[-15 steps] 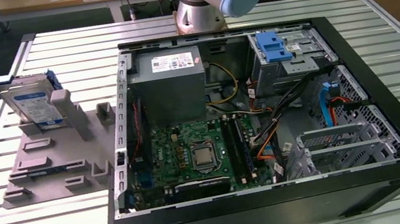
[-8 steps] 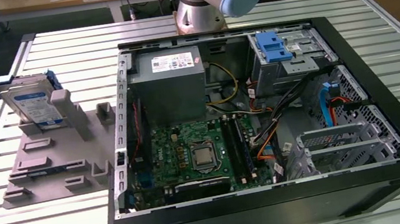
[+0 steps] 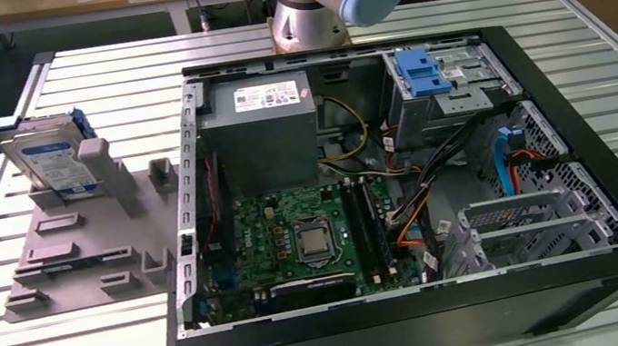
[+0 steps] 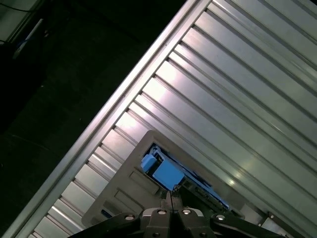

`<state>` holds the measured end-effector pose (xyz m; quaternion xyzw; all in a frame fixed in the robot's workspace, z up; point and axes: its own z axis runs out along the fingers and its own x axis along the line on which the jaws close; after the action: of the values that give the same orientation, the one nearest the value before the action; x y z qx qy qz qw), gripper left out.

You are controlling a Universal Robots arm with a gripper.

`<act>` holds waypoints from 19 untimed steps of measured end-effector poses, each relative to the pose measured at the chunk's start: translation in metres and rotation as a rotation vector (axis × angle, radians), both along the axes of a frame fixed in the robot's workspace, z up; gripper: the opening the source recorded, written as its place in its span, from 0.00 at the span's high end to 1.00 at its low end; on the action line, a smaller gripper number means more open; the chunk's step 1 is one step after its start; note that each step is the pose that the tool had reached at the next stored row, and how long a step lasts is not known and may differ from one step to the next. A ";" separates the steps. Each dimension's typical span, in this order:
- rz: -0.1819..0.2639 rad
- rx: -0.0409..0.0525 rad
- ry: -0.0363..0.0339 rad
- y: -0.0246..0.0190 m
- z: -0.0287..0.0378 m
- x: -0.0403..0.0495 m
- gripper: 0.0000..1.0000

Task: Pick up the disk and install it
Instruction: 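Pick up the disk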

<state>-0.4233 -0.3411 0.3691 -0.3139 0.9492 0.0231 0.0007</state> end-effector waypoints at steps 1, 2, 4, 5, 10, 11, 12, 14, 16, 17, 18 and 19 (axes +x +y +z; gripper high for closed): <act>0.000 0.0000 0.0000 0.0000 0.0000 0.0000 0.89; 0.000 0.0000 0.0000 0.0000 0.0000 0.0000 0.89; 0.001 0.0000 0.0000 0.0000 0.0000 0.0000 0.89; 0.002 0.0000 0.0000 0.0000 0.0000 0.0000 0.89; 0.009 0.0000 0.0000 0.0000 0.0000 0.0000 0.89; 0.011 0.0000 0.0000 0.0000 0.0000 0.0000 0.89; 0.012 0.0000 0.0000 0.0000 0.0000 0.0000 0.89; 0.018 0.0000 -0.0001 0.0000 0.0000 0.0000 0.89; 0.023 0.0000 0.0000 0.0000 0.0000 0.0000 0.89; 0.026 0.0000 0.0000 0.0000 0.0000 0.0000 0.89; 0.029 0.0000 0.0000 0.0000 0.0000 0.0000 0.89; 0.034 0.0000 -0.0001 0.0000 0.0000 0.0000 0.89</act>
<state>-0.4233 -0.3411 0.3691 -0.3298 0.9438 0.0231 0.0003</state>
